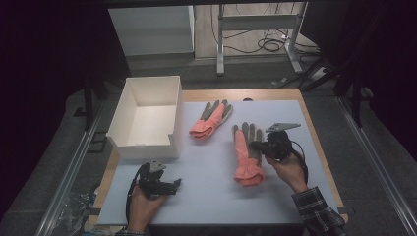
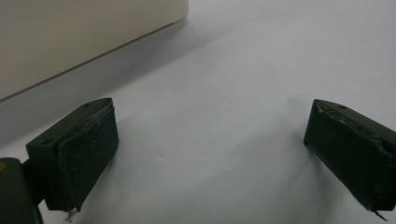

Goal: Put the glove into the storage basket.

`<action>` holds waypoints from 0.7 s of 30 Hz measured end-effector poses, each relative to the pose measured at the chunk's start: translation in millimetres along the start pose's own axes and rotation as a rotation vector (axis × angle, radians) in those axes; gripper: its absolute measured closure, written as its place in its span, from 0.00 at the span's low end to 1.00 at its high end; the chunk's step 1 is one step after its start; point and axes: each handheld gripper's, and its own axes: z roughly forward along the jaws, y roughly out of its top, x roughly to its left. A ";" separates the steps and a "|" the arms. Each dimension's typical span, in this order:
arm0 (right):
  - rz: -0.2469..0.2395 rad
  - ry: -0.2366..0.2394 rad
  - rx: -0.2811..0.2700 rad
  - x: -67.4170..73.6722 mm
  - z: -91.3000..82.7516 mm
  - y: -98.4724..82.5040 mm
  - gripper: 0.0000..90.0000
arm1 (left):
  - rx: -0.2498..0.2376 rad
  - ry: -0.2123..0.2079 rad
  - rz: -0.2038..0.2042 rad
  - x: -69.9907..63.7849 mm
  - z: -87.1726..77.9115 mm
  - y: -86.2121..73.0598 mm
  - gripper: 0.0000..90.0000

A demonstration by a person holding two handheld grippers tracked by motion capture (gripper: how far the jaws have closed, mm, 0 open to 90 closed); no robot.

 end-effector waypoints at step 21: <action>0.029 0.068 0.075 24.8 13.2 -37.5 0.81 | 0.000 0.001 0.002 0.1 0.0 0.0 0.03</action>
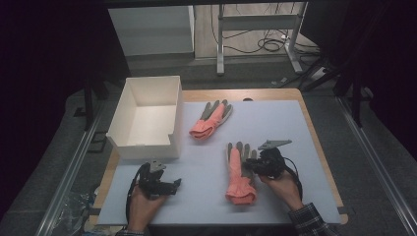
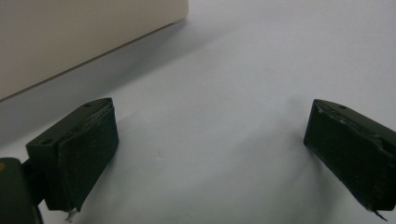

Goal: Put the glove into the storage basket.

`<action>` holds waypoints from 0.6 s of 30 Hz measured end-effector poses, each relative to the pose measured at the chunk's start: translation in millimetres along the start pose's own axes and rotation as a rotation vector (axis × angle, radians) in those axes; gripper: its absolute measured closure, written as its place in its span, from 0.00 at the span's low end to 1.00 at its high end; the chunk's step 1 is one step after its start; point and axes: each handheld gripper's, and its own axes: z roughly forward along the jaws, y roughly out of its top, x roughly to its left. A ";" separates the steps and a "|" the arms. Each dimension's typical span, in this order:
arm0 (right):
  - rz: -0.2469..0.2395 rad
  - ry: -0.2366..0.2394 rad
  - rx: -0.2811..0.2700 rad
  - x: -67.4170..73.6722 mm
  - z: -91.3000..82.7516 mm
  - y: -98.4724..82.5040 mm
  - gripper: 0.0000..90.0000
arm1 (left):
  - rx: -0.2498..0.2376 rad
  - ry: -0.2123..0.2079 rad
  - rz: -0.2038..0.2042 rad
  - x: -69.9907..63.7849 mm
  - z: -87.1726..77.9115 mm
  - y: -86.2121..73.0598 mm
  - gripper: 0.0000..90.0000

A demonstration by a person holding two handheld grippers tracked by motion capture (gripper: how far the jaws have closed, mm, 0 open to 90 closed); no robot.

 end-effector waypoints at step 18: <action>-0.107 -0.008 -0.029 -10.6 23.6 80.2 0.86 | 0.003 -0.002 0.003 0.3 -0.3 -0.1 0.03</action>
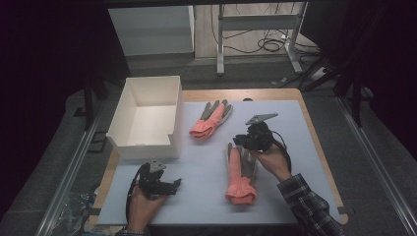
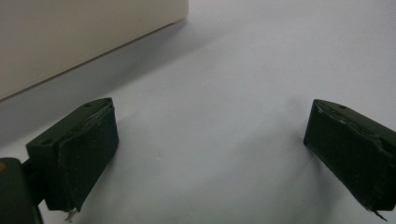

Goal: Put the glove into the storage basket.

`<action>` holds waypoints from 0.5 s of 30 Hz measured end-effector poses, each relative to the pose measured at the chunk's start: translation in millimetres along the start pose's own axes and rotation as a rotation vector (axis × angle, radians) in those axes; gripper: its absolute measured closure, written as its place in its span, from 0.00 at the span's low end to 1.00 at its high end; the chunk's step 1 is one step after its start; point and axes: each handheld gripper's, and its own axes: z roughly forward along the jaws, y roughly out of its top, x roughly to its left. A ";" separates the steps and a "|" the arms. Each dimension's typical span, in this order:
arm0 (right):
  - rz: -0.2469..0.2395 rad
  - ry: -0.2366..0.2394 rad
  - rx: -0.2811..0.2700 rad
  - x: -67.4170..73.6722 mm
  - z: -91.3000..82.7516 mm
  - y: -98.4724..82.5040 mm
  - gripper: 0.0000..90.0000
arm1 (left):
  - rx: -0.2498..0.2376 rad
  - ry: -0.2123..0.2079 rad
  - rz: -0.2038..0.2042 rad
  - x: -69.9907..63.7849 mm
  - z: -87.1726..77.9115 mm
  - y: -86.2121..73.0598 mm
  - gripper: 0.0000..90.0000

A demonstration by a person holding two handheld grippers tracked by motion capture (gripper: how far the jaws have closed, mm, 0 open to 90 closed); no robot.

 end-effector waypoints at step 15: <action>-0.060 0.000 0.041 -5.5 57.4 61.3 0.86 | -0.001 0.000 0.001 0.1 0.0 -0.1 0.04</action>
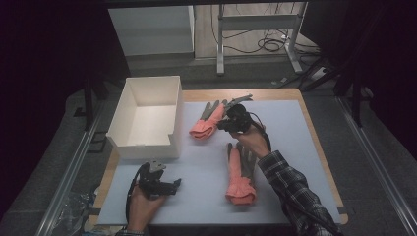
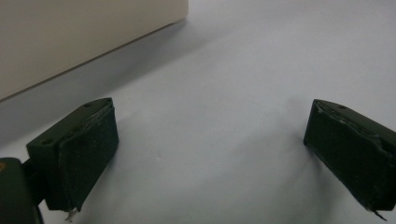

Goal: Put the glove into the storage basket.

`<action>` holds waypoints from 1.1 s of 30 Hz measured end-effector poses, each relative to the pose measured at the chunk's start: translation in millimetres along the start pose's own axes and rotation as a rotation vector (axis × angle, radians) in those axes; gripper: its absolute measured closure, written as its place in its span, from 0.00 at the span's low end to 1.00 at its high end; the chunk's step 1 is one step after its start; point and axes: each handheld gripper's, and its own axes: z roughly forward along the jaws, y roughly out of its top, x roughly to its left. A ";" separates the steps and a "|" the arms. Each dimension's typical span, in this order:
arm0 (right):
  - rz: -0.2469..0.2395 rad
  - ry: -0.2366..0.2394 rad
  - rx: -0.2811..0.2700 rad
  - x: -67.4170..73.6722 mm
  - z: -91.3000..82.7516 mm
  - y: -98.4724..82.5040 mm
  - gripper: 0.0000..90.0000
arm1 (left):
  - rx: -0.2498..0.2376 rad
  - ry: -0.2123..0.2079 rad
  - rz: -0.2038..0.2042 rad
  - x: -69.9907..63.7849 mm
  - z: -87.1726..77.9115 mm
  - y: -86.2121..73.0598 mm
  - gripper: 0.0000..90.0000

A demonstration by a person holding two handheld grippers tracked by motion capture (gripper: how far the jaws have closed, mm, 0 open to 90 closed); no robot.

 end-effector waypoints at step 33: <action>-0.057 -0.090 0.080 -32.8 67.9 22.0 0.95 | 0.000 0.001 0.001 -0.3 0.0 0.0 0.04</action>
